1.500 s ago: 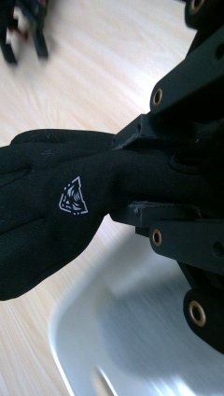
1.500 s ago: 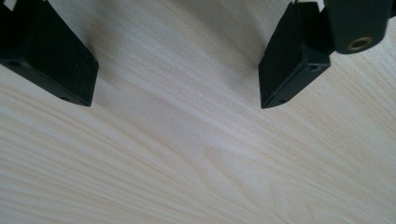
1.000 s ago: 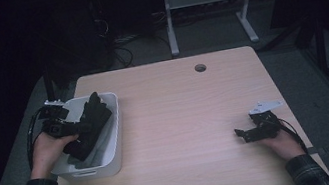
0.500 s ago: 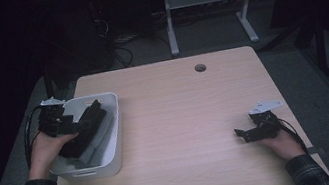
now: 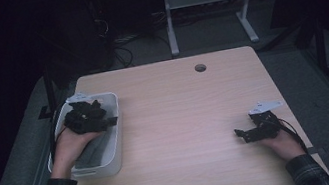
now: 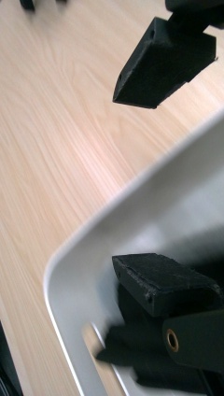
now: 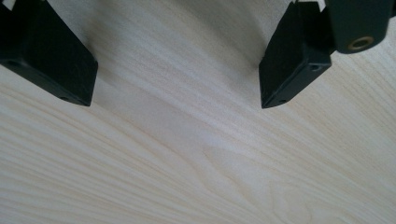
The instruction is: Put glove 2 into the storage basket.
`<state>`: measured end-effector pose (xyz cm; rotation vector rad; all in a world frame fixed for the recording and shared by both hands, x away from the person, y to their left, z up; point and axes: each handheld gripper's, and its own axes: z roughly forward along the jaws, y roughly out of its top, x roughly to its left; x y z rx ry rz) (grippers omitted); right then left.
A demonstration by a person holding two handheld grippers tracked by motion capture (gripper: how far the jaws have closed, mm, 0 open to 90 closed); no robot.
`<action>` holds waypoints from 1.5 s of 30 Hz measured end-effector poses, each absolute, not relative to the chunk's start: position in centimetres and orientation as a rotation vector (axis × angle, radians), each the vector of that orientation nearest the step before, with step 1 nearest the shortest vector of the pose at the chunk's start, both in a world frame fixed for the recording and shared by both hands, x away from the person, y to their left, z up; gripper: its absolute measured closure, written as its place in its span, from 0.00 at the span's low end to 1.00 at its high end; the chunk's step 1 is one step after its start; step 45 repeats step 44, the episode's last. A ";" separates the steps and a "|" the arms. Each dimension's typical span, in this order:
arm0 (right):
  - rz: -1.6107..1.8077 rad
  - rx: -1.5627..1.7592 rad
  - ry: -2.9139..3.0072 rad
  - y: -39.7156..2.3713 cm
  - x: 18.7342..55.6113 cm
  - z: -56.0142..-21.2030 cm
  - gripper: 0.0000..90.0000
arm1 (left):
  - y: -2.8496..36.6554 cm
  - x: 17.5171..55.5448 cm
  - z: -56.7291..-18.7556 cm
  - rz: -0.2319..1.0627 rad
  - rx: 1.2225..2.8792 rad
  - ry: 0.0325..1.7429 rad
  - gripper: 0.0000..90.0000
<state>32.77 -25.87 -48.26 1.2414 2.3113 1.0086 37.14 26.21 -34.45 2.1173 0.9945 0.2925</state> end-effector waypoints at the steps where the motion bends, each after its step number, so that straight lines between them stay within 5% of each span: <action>1: 1.006 1.237 2.312 -25.9 32.8 -48.3 0.13 | 25.7 37.0 -34.5 0.284 2.117 0.981 0.19; 18: 1.009 1.221 2.313 -25.8 32.8 -48.3 0.13 | 16.0 33.3 -38.6 0.182 2.129 0.767 0.19; 35: 1.010 1.223 2.316 -25.8 32.8 -48.3 0.13 | 12.3 32.2 -45.7 0.184 2.293 0.698 0.18; 45: 1.013 1.219 2.321 -25.8 32.8 -48.3 0.13 | 12.3 32.4 -46.6 0.194 2.315 0.707 0.18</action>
